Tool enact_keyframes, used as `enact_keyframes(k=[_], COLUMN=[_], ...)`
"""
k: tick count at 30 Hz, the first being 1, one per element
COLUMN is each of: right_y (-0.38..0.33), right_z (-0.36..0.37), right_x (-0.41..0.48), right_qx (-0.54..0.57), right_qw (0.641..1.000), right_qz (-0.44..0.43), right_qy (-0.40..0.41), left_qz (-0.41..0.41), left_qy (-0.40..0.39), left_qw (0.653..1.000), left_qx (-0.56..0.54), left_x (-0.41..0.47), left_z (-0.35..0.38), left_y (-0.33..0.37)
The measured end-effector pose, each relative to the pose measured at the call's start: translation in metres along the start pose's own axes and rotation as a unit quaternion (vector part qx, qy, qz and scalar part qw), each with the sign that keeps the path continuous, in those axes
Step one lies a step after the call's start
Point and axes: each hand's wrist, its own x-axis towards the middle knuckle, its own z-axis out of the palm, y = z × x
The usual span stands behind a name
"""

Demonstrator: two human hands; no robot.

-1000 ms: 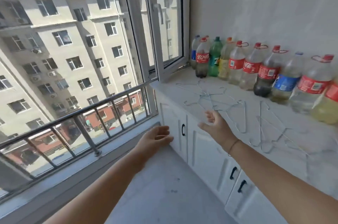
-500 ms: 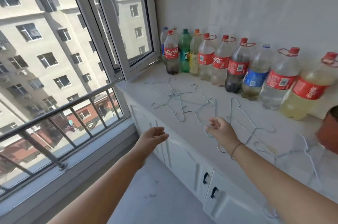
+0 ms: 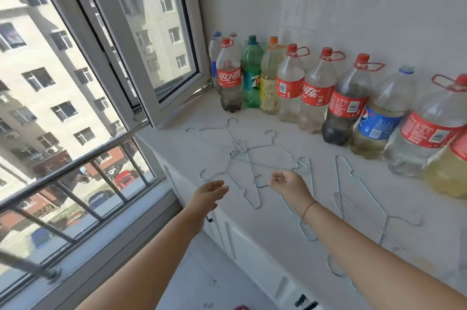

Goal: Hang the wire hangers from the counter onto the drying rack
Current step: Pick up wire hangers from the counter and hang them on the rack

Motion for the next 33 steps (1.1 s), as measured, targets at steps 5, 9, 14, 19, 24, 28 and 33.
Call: enact_keyframes(k=[5, 9, 14, 19, 24, 28, 33], right_y=[0.007, 0.019, 0.026, 0.036, 0.044, 0.046, 0.049], right_z=[0.057, 0.096, 0.111, 0.105, 0.101, 0.101, 0.1], right_x=[0.061, 0.096, 0.136, 0.161, 0.151, 0.152, 0.153], right_qx=[-0.022, -0.034, -0.008, 0.009, 0.038, 0.062, 0.093], right_qw=[0.998, 0.995, 0.993, 0.991, 0.987, 0.986, 0.983], right_qz=[0.041, 0.071, 0.113, 0.133, 0.151, 0.148, 0.151], right_qy=[-0.045, -0.063, -0.041, -0.023, -0.027, -0.037, -0.048], left_qz=[-0.019, -0.047, -0.07, -0.055, -0.06, -0.107, -0.17], left_qy=[0.005, 0.013, 0.021, 0.028, 0.004, 0.011, -0.001], left_qw=[1.0, 0.999, 0.997, 0.997, 0.989, 0.976, 0.958], left_qx=[0.002, 0.005, -0.005, -0.044, -0.133, -0.187, -0.231], left_x=[0.068, 0.107, 0.145, 0.194, 0.249, 0.297, 0.331], left_z=[-0.031, -0.059, -0.074, -0.06, -0.038, -0.019, 0.0], left_y=[0.015, 0.011, 0.007, 0.035, 0.067, 0.075, 0.074])
